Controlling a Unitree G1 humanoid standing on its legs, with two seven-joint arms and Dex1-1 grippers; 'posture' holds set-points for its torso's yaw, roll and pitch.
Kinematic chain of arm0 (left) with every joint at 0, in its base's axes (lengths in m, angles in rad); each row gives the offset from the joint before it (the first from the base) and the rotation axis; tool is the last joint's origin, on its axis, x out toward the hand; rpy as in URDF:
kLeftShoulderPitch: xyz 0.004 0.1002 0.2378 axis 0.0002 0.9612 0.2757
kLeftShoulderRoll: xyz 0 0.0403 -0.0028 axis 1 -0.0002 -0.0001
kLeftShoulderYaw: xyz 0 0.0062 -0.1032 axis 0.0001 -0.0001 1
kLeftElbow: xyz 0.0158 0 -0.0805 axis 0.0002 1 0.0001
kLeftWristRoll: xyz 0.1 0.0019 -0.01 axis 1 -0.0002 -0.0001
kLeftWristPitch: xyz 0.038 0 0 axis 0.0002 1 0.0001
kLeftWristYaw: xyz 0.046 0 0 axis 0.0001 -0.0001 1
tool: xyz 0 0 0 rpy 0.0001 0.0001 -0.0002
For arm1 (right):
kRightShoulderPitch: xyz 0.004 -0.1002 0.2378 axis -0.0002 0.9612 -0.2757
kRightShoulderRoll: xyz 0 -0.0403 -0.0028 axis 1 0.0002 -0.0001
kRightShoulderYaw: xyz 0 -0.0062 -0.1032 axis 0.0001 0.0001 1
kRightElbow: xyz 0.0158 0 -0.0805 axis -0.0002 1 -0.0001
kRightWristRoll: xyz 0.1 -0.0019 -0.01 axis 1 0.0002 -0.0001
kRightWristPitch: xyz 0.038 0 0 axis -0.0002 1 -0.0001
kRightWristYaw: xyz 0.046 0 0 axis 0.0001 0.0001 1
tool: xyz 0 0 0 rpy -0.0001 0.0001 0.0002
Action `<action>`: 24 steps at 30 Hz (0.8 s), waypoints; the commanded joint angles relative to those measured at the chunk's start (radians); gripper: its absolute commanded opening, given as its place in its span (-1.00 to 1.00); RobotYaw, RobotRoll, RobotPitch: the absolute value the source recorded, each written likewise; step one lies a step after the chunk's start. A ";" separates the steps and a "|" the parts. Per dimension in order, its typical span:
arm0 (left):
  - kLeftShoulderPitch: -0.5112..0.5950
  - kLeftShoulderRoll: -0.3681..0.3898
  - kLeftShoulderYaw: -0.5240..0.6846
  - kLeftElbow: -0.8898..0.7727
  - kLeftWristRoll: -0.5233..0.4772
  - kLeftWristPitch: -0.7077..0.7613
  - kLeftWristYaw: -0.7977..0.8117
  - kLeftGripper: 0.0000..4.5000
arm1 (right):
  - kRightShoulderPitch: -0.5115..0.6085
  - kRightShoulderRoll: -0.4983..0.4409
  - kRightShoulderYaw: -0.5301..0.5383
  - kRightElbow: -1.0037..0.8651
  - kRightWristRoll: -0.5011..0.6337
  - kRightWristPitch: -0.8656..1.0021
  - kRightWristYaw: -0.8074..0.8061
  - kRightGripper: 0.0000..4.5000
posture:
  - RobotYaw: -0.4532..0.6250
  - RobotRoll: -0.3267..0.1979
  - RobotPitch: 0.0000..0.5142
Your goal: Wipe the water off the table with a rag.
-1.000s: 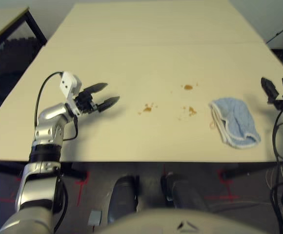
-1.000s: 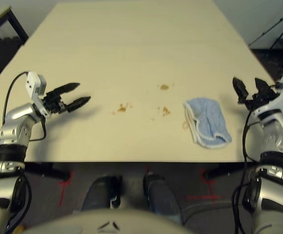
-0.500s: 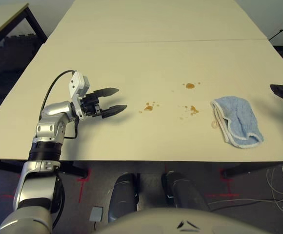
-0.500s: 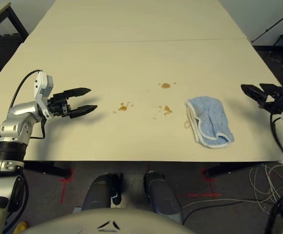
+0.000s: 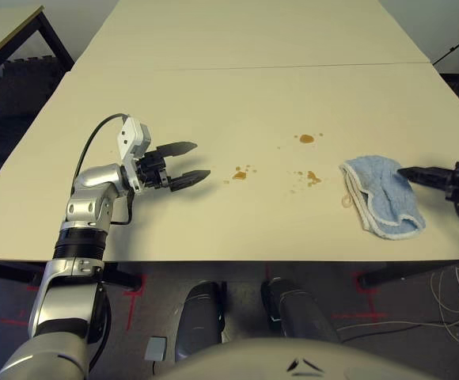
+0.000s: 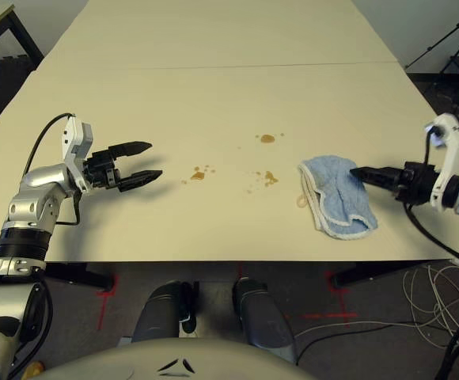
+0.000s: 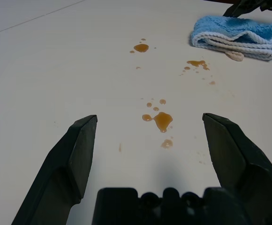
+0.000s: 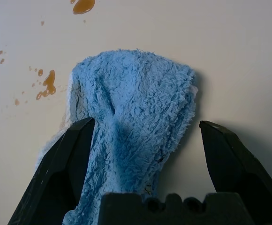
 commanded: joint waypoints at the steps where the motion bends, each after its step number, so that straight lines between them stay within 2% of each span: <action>1: 0.016 0.012 -0.012 -0.009 0.016 0.001 -0.004 1.00 | 0.013 0.015 0.026 0.014 -0.035 -0.041 -0.005 0.99 | -0.57 0.25 -0.59; 9: 0.014 0.012 -0.018 -0.018 0.019 0.007 -0.005 1.00 | 0.021 0.055 0.074 0.000 -0.057 -0.050 0.012 0.99 | -0.57 0.25 -0.59; 24: 0.006 0.012 -0.030 -0.009 0.021 0.004 -0.013 1.00 | 0.113 0.117 0.170 -0.157 -0.094 -0.054 -0.005 0.99 | -0.60 0.25 -0.57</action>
